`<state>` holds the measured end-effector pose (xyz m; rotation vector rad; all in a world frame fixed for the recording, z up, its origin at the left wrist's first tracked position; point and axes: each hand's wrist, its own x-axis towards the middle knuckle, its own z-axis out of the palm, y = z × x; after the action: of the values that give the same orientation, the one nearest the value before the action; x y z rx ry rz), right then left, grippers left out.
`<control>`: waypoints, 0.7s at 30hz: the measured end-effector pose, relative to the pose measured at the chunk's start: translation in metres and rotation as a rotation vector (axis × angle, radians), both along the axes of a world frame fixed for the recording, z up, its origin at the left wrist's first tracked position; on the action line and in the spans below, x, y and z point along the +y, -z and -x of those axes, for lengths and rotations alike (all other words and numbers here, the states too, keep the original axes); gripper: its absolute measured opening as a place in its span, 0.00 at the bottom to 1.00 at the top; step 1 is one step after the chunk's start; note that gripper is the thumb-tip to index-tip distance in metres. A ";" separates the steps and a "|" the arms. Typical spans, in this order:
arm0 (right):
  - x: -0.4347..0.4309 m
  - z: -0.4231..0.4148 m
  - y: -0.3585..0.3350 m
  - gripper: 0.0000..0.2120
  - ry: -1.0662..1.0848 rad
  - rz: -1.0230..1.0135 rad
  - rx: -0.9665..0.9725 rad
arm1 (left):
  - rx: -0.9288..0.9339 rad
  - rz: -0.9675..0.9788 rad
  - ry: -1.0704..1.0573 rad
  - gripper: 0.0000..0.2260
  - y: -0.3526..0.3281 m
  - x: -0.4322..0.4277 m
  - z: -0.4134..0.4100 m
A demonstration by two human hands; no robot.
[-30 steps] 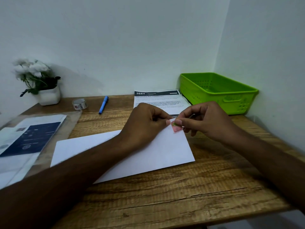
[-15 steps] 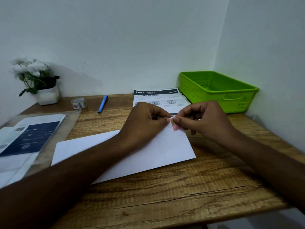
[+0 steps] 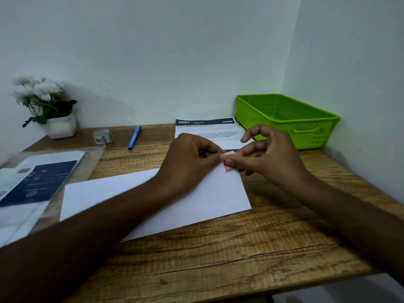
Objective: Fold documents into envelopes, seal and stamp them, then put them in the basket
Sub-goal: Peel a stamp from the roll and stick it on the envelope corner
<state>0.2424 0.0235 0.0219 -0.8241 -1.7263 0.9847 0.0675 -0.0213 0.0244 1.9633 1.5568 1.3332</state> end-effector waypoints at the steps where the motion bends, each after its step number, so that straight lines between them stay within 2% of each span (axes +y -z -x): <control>1: 0.001 -0.001 0.000 0.21 -0.002 0.065 0.016 | -0.009 -0.002 0.003 0.04 0.000 0.000 0.000; 3: 0.001 -0.001 0.000 0.20 -0.059 0.214 0.033 | -0.034 -0.009 0.007 0.04 -0.001 0.001 0.001; 7: 0.001 0.001 0.002 0.10 -0.174 0.411 0.041 | -0.088 -0.005 0.006 0.02 -0.002 0.002 0.003; 10: 0.001 0.001 0.002 0.08 -0.190 0.441 0.064 | -0.125 0.005 0.007 0.02 -0.001 0.002 0.004; 14: 0.005 0.000 0.005 0.12 -0.202 0.434 0.098 | -0.185 0.019 0.014 0.03 0.000 0.003 0.003; 17: 0.006 -0.001 0.007 0.17 -0.239 0.434 0.078 | -0.168 0.008 0.006 0.03 0.001 0.003 0.003; 21: 0.006 0.000 0.003 0.14 -0.268 0.462 0.060 | -0.107 -0.021 0.003 0.03 0.000 0.004 0.003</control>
<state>0.2429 0.0291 0.0190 -0.8506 -1.6050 1.6131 0.0647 -0.0176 0.0244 1.8730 1.4950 1.4344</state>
